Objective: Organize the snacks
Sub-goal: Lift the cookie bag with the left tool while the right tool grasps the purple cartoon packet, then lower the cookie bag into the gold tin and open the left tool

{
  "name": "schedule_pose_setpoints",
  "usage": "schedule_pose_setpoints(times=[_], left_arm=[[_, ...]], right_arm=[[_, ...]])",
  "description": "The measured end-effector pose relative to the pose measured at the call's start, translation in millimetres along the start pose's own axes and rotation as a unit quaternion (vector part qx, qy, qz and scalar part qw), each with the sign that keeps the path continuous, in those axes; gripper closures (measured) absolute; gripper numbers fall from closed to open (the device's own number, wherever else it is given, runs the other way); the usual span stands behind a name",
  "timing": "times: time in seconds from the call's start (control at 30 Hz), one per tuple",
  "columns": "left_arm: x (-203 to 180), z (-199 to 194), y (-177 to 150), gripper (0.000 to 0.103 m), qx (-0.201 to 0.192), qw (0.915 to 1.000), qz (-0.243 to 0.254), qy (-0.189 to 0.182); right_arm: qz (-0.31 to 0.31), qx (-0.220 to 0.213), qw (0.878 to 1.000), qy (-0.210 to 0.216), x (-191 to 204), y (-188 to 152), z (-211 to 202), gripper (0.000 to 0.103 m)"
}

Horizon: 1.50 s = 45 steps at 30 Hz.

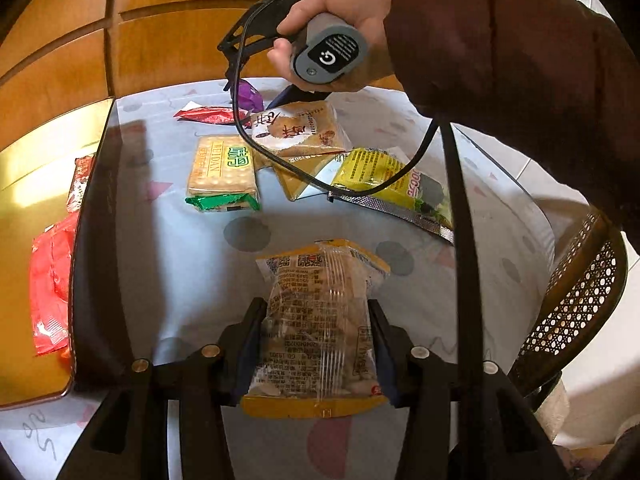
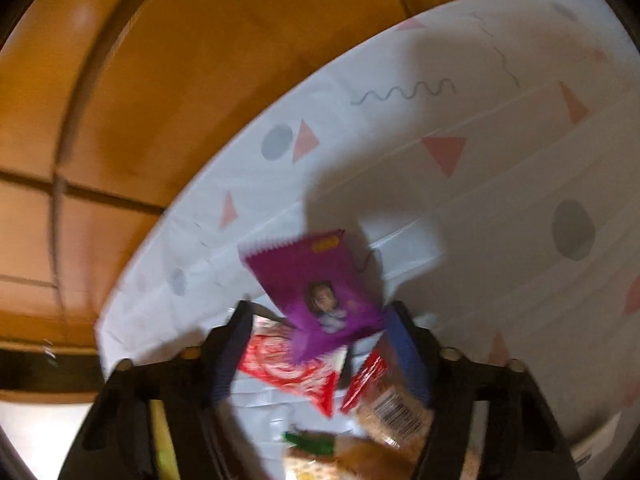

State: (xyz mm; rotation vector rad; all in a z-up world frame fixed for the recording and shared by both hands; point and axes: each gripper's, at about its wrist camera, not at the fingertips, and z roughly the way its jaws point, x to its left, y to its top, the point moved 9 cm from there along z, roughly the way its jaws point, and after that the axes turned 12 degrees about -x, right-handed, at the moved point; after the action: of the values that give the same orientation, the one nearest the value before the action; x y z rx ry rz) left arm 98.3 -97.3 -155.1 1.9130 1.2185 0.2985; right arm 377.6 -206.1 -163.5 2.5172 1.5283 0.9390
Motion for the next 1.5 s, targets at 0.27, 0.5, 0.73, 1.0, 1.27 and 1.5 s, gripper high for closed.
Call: schedule_pose_setpoints(times=[0.27, 0.5, 0.73, 1.0, 1.27, 1.5], left_arm=[[3.0, 1.7, 1.6, 0.053, -0.003, 1.0000, -0.009, -0.002], [2.7, 1.0, 1.3, 0.053, -0.001, 1.0000, -0.007, -0.004], [2.7, 1.0, 1.4, 0.053, -0.001, 0.9999, -0.010, -0.003], [4.2, 0.2, 0.9, 0.053, -0.004, 0.9999, -0.012, -0.006], [2.3, 0.3, 1.1, 0.053, -0.003, 1.0000, -0.009, 0.002], [-1.1, 1.2, 4.5, 0.056, 0.014, 0.9997, -0.001, 0.018]], right_arm=[[-0.025, -0.020, 0.999, 0.000, 1.5, 15.2, -14.3, 0.032], [-0.096, -0.031, 0.995, -0.009, 16.3, 20.5, -4.5, 0.037], [-0.190, -0.035, 0.981, -0.029, 26.8, 11.7, 3.7, 0.065], [-0.226, -0.078, 0.970, -0.037, -5.3, 26.8, -77.8, 0.064], [-0.212, -0.071, 0.969, -0.107, -122.7, 18.9, -153.7, 0.064], [-0.197, -0.009, 0.963, -0.183, -203.8, -21.8, -132.2, 0.064]])
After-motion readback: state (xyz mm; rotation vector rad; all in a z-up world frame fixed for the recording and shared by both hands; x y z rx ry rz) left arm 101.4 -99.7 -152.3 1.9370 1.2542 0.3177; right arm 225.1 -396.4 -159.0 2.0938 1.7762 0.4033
